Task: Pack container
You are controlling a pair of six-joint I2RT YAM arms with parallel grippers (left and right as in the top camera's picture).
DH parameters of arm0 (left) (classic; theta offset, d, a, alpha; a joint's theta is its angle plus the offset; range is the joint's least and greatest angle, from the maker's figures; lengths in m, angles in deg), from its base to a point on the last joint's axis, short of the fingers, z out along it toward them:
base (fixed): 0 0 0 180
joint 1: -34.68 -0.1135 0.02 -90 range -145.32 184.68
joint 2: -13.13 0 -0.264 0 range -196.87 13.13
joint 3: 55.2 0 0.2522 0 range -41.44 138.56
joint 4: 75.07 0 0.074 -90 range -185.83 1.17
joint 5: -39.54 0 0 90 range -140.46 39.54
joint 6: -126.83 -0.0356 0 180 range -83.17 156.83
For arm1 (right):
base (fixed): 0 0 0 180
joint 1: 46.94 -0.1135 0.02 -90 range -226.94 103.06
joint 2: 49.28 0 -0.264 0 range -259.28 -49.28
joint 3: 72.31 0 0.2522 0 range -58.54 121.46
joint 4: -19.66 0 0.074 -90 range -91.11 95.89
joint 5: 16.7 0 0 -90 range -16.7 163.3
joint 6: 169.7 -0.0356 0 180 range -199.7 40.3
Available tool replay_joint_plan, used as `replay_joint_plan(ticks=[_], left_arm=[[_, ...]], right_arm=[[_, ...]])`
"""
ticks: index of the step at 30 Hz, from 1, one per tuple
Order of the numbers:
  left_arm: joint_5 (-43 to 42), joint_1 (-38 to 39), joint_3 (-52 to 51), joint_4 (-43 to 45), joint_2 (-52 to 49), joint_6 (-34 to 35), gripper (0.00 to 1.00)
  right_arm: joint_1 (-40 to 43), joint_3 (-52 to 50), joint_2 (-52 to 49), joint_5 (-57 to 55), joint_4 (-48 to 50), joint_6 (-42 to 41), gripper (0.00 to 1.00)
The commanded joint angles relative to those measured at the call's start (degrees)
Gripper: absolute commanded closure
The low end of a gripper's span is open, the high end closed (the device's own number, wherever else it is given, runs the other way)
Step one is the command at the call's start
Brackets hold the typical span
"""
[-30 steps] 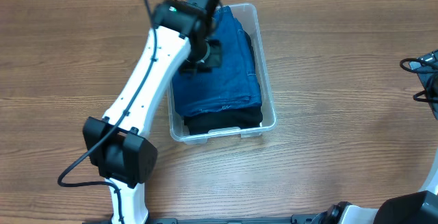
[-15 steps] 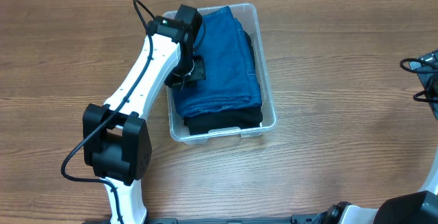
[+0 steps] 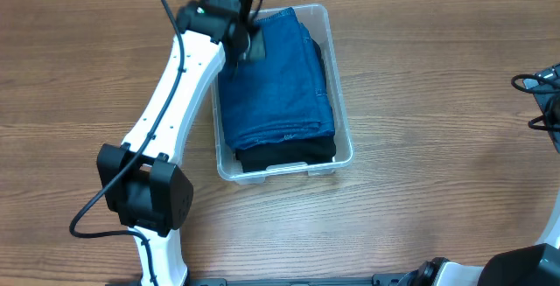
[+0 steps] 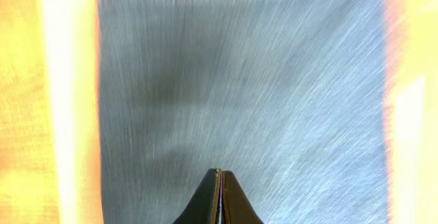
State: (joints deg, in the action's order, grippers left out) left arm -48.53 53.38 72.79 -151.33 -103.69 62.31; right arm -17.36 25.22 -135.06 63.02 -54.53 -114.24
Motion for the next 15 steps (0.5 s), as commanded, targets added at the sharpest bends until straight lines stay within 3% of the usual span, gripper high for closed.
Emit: replay_joint_plan(ticks=[1, 4, 9, 15], left_arm=[[4.4, -0.2, 5.4, 9.7, 0.3, -2.0, 0.93], [4.4, -0.1, 4.8, 13.8, -0.6, -1.9, 0.90], [4.0, 0.5, 4.7, 16.7, -4.9, -2.0, 0.96], [3.1, 2.0, 4.7, 23.6, -12.4, -3.4, 0.96]], right_arm=[[0.2, -0.3, 0.0, 0.1, 0.3, -0.4, 0.00], [0.2, -0.3, 0.0, 0.1, 0.3, -0.4, 0.00], [0.2, -0.3, 0.0, 0.1, 0.3, -0.4, 0.00], [0.2, -0.3, 0.0, 0.1, 0.3, -0.4, 0.00]])
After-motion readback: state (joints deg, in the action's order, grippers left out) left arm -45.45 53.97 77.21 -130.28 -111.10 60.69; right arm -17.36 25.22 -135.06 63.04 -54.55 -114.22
